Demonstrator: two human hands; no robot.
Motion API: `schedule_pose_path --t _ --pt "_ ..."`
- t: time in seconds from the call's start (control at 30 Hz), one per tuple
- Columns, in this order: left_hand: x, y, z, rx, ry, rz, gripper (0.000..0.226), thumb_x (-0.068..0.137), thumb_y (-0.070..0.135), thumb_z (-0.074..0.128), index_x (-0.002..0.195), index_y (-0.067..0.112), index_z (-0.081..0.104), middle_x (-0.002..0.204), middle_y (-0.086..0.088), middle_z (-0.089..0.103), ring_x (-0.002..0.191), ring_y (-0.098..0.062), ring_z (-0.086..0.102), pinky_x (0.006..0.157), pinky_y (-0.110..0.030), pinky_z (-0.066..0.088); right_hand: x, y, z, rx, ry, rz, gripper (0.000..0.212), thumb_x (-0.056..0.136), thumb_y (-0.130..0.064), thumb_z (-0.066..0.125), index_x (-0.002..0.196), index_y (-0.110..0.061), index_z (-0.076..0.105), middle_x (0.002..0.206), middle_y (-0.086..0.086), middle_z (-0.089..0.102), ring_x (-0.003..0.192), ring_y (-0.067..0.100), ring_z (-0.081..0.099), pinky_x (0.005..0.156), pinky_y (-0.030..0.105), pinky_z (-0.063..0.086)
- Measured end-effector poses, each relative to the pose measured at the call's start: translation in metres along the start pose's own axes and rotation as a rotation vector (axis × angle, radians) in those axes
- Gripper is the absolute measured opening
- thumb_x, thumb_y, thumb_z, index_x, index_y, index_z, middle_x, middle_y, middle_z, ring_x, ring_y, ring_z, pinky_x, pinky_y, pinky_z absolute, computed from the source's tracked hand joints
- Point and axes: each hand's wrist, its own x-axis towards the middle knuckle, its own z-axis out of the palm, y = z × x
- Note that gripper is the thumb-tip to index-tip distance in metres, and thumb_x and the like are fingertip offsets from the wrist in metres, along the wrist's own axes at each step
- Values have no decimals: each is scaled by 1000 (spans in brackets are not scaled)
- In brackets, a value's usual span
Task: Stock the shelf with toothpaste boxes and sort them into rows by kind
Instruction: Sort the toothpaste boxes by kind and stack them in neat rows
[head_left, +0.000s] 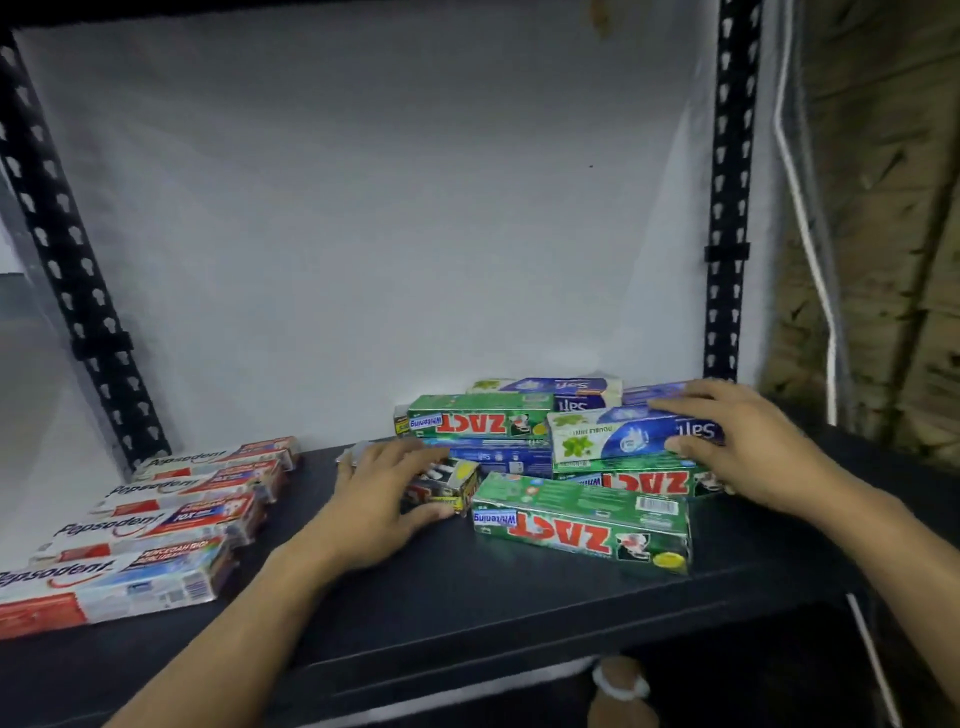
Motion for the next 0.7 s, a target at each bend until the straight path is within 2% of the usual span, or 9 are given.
schedule_pose_path --t 0.1,0.2,0.3,0.4,0.47,0.57,0.7 --pt "-1 1 2 37 104 57 90 69 98 21 143 50 41 134 15 43 129 -14 38 115 -48 23 -7 18 5 99 121 5 46 89 -39 70 134 -38 61 141 -4 53 131 16 43 111 41 37" --pt "-6 4 1 -65 89 108 78 75 91 35 142 52 43 122 16 41 119 -8 44 111 -41 33 -8 27 12 129 235 30 43 87 -35 73 129 -32 66 135 -1 59 128 18 45 110 42 37" --pt "-8 3 -5 -201 170 120 70 78 81 48 140 48 49 115 13 43 107 -5 52 97 -33 45 -8 28 12 117 272 55 42 86 -37 74 127 -32 68 132 -2 60 126 16 47 109 41 39" --pt "-1 8 -16 -343 368 80 57 86 60 64 137 37 56 109 7 44 104 0 52 93 -31 44 -11 28 12 78 328 95 42 85 -39 75 125 -30 70 130 -4 61 123 15 47 105 48 43" --pt "9 20 -22 -375 414 88 57 84 52 67 137 33 58 110 4 44 107 0 52 96 -30 42 -11 30 13 50 393 128 40 82 -38 78 120 -29 72 126 -4 64 120 16 49 100 50 46" --pt "26 52 -26 -391 329 236 61 86 65 60 139 36 57 114 7 43 114 -7 52 101 -31 42 -11 38 12 38 494 200 35 78 -32 83 112 -25 76 118 -2 66 114 20 53 96 51 47" --pt "52 120 -30 -368 192 402 60 87 61 59 143 42 50 119 10 39 115 -13 49 100 -34 44 -12 42 10 -4 558 300 34 78 -30 83 110 -25 76 114 -2 65 112 22 53 95 51 45"
